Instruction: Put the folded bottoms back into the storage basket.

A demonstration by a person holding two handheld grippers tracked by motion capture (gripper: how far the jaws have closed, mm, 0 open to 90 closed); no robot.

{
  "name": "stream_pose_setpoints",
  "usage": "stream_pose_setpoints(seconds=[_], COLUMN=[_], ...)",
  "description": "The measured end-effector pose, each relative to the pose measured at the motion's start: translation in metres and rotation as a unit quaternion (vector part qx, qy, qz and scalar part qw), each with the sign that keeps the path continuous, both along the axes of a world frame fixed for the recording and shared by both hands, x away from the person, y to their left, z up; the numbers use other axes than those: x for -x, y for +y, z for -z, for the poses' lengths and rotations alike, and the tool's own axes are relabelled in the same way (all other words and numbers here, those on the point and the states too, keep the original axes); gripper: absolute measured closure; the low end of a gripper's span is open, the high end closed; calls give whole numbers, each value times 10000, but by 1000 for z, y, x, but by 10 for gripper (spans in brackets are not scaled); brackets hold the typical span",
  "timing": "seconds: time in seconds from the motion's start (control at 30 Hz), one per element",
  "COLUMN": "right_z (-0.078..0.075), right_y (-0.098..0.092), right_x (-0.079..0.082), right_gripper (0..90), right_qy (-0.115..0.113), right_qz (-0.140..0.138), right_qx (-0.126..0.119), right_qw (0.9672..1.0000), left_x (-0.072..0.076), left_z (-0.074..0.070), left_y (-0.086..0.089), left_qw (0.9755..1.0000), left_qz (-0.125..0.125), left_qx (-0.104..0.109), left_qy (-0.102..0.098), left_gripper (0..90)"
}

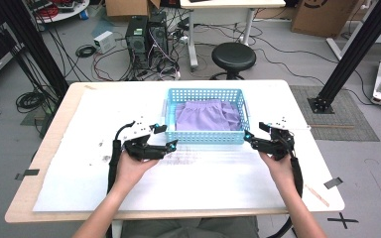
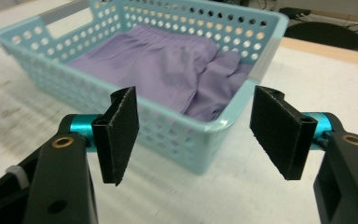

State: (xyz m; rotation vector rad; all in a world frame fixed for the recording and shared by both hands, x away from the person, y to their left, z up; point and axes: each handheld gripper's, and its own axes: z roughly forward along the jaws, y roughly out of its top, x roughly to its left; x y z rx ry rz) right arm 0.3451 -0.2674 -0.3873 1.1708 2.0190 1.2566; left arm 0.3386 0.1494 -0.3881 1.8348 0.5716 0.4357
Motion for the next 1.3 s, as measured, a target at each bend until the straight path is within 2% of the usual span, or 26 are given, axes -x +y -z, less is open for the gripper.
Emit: stream_pose_setpoints(seconds=[0.13, 0.3, 0.4, 0.53, 0.57, 0.7, 0.9, 1.3], right_z=[7, 16, 23, 35, 37, 41, 42, 43], right_y=[3, 2, 0, -3, -4, -8, -9, -9], right_x=[11, 22, 24, 18, 15, 12, 15, 21], right_gripper=[314, 309, 300, 301, 301, 301, 302, 303], right_qy=[-21, -113, -99, 79, 111, 201, 177, 140], right_qz=[-76, -135, -92, -69, -41, 13, 38, 22], right_qx=[31, 82, 131, 96, 80, 28, 112, 203], right_qw=[10000, 9998, 9998, 9999, 9999, 9998, 9998, 9997], left_x=[9, 17, 18, 15, 13, 12, 9, 13], left_z=[11, 19, 24, 30, 31, 31, 33, 30], left_y=[6, 15, 18, 19, 19, 20, 21, 30], left_qw=[10000, 9999, 9997, 9995, 9995, 9993, 9990, 9983], left_qz=[-80, -137, -221, -296, -298, -363, -401, -559], left_qx=[-25, 50, 58, 66, 32, 101, 115, 70], left_qy=[-18, -57, -71, 39, 88, 79, 168, 176], left_gripper=[323, 323, 323, 323, 323, 323, 311, 308])
